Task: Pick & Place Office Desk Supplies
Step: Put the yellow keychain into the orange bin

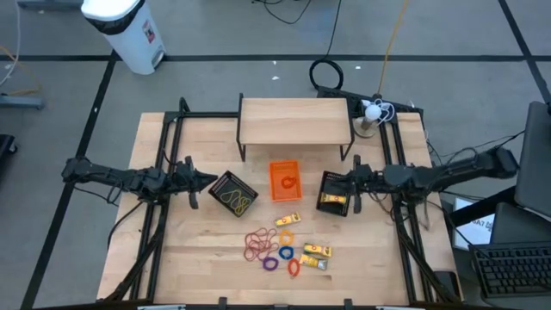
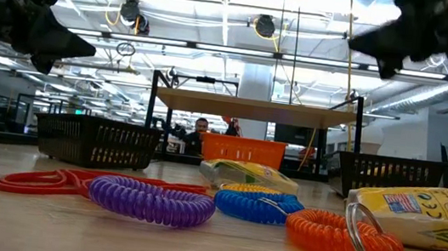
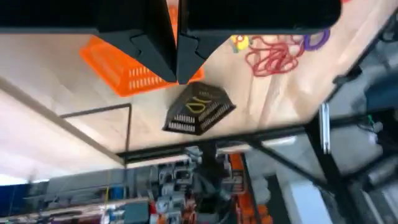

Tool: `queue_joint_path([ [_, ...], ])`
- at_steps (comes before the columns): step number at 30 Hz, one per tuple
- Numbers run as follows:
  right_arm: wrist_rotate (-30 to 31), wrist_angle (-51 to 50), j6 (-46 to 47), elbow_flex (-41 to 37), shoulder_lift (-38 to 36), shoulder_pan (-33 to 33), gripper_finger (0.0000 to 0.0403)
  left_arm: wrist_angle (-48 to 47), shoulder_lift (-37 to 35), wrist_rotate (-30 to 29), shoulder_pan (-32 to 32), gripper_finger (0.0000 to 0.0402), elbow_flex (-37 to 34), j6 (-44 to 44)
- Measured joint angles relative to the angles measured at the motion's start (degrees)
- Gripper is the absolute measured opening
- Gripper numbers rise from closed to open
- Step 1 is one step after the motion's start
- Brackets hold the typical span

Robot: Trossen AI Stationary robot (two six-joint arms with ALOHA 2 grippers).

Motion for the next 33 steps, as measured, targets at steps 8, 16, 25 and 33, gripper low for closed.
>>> queue_joint_path([
  [8,-0.05,-19.80,-2.67,22.49,25.59,10.33,0.0001,0.25,0.01,-0.30,0.00,0.0015,-0.02,-0.04],
  [16,-10.76,-23.45,-8.45,36.88,48.43,12.53,0.0014,0.39,0.01,-0.46,0.00,0.0005,-0.02,-0.41],
  [25,-11.55,-30.57,-14.74,48.40,62.13,13.04,0.0096,0.35,0.01,-0.40,0.00,0.0021,-0.02,-3.06],
  [33,-11.57,-29.19,-20.27,49.14,66.59,12.91,0.0153,0.01,0.01,-0.31,0.00,0.0021,-0.02,-3.37],
])
